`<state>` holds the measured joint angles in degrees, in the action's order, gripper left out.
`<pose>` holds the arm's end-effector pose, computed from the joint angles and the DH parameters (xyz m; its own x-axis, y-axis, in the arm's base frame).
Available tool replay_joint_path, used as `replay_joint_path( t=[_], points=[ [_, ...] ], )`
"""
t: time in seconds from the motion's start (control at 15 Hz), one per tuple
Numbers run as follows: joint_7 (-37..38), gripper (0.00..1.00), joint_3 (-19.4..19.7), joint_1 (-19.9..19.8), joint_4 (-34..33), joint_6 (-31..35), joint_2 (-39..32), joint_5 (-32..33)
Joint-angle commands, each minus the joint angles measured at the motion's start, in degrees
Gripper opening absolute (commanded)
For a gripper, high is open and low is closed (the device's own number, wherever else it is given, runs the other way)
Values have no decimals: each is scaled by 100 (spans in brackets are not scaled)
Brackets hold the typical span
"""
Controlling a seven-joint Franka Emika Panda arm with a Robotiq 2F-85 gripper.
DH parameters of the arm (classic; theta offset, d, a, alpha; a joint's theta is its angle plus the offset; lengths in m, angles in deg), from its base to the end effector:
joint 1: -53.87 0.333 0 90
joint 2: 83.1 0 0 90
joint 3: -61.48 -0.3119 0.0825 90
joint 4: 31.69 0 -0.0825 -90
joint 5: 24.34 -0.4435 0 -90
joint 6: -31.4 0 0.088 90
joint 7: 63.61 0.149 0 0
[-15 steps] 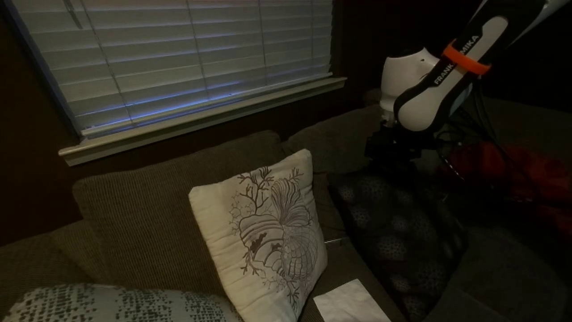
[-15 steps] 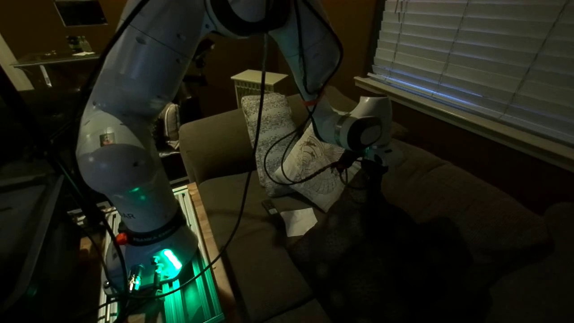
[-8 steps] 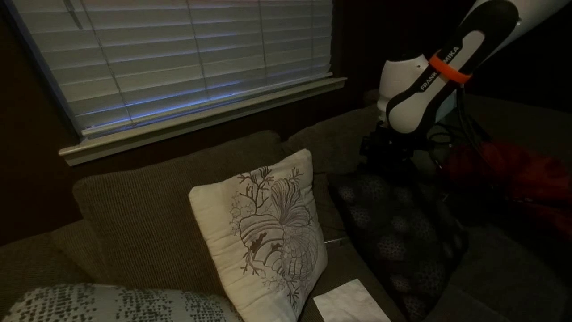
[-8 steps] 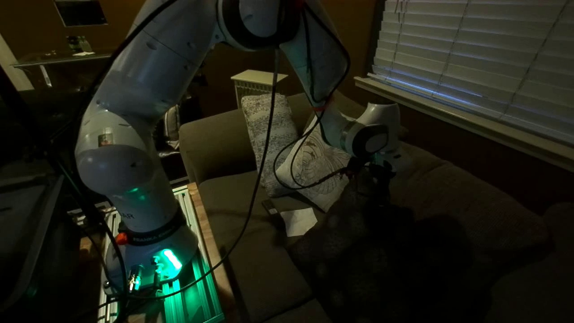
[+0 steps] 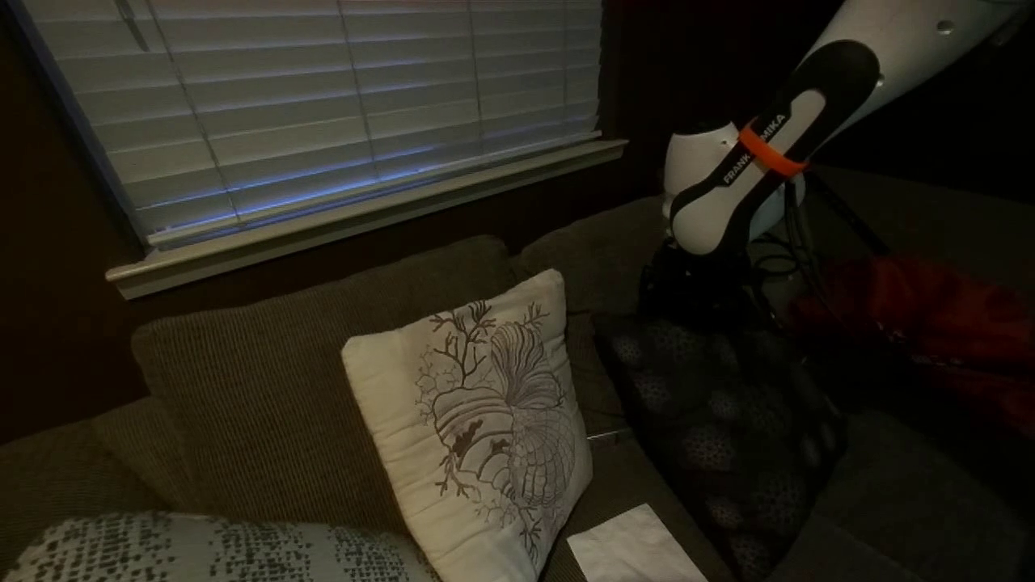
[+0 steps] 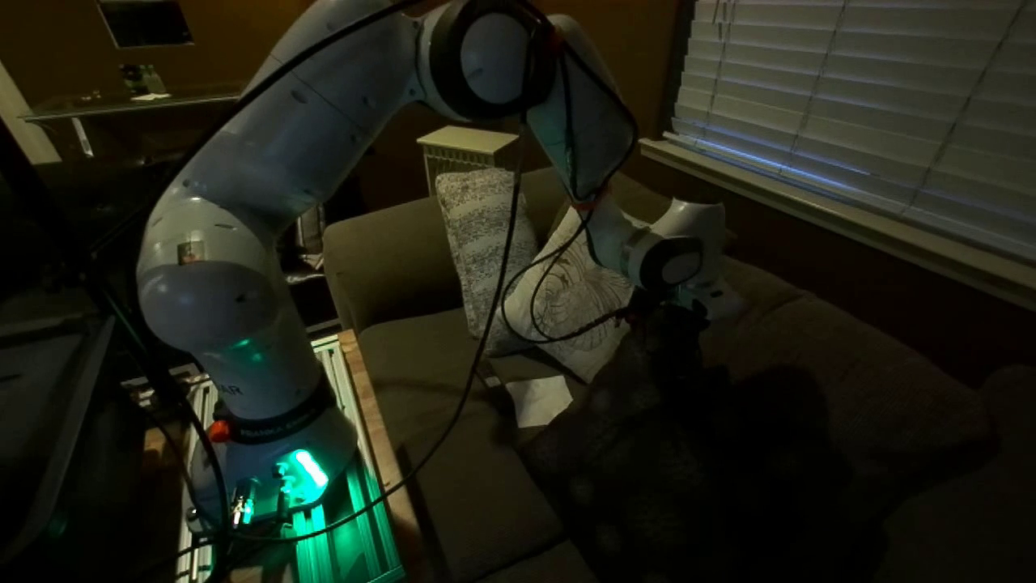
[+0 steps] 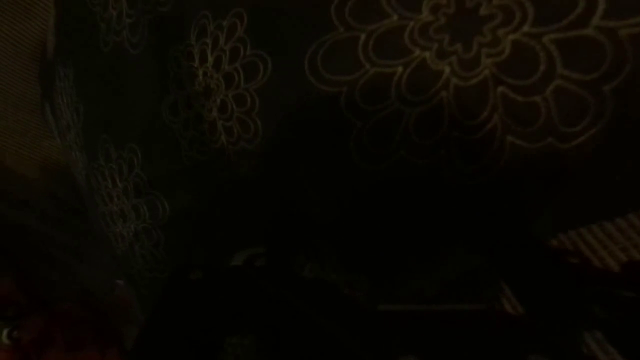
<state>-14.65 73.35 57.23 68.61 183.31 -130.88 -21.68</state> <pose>0.6859 -0.1047 0.0170 0.6236 -0.7609 0.1793 -0.7792 -0.6236 0.0634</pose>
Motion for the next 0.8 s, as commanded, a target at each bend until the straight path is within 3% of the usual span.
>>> replay_joint_path(
  t=[0.0, 0.6, 0.73],
  points=[
    [-134, 66, -13, -3, -568, -555, -366, -213],
    [473, 2, 120, 148, -725, -1216, -179, -222],
    [606, 0, 152, 181, -726, -1294, -161, -198]
  ],
)
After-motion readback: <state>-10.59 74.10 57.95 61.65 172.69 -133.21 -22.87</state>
